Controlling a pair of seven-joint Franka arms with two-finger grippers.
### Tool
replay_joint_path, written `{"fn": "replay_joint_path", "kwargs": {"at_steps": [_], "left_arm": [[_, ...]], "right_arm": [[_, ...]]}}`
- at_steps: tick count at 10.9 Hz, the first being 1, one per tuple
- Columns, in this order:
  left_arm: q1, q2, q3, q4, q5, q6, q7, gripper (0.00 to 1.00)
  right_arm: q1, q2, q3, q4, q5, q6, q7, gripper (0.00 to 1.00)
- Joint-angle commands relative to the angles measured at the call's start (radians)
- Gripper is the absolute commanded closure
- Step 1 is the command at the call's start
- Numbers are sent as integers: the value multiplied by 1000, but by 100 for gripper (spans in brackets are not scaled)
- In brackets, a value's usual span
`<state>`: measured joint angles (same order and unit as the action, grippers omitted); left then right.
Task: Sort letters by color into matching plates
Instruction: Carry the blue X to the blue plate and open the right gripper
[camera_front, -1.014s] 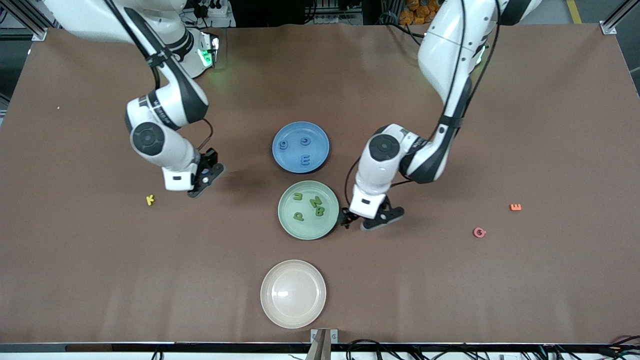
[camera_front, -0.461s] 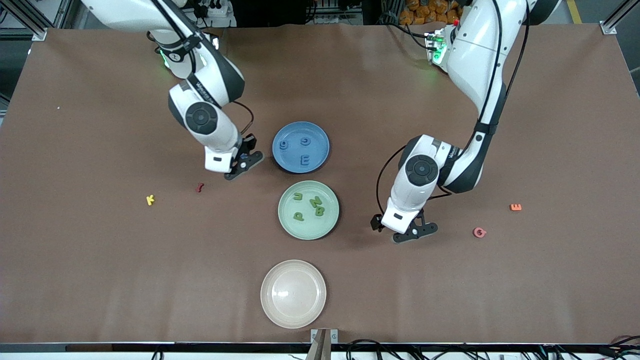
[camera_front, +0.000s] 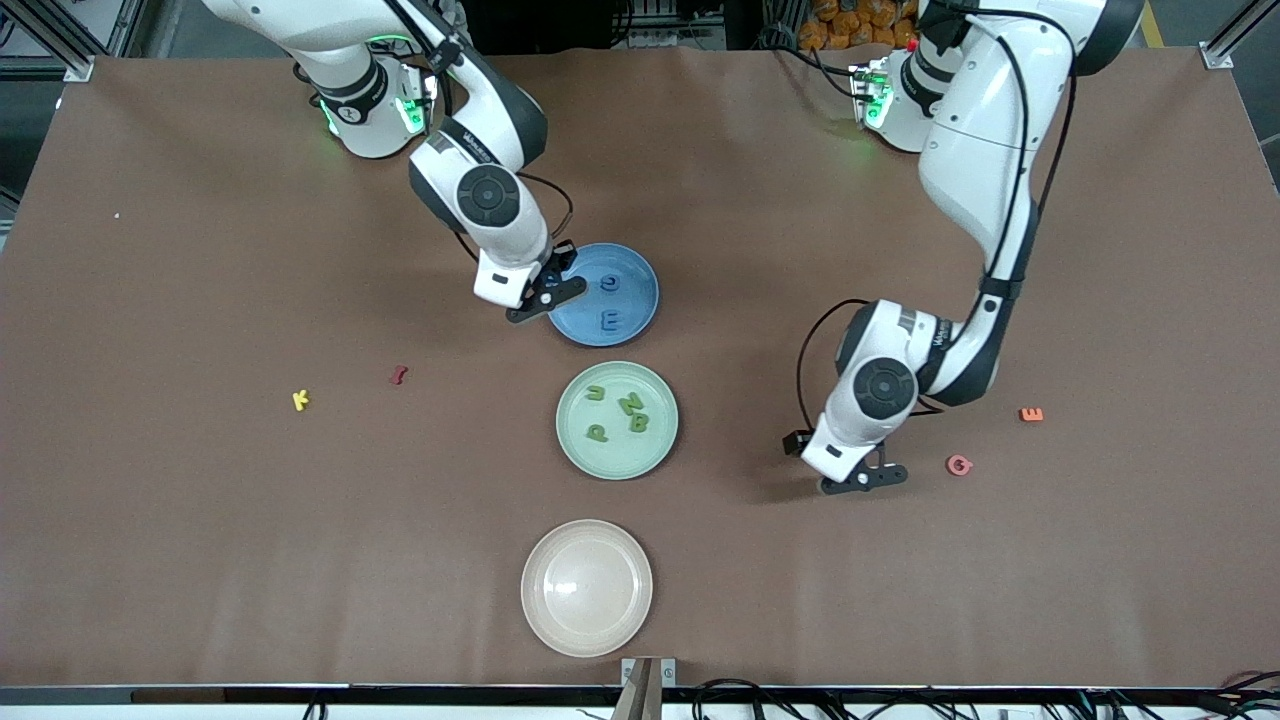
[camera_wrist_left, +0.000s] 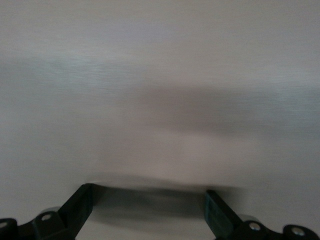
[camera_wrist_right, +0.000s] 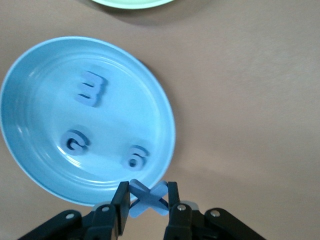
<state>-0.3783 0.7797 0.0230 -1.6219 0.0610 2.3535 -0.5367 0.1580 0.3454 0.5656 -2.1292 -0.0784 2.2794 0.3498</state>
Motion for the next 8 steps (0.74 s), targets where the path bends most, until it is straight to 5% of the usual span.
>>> {"fn": "replay_joint_path", "kwargs": {"at_steps": [1,4,5,6,8], "left_arm": [[16,1,-8,-18,-10,-46,52,0],[4,-22,-8,-113,-10,-45,31,0],[4,-46,-6,-139,-9,-45,9,0],[10,-81,-6,-174,-9,-43,7,0],[31,-150,-8,-255,-6,-31,21,0]], "right_arm": [[63,85,-9,57,16,43,157,100],[101,135,-9,112,2,40,276,100],[101,133,-9,112,3,38,281,68],[101,129,-9,112,3,37,281,54],[100,122,-9,112,3,32,278,49]]}}
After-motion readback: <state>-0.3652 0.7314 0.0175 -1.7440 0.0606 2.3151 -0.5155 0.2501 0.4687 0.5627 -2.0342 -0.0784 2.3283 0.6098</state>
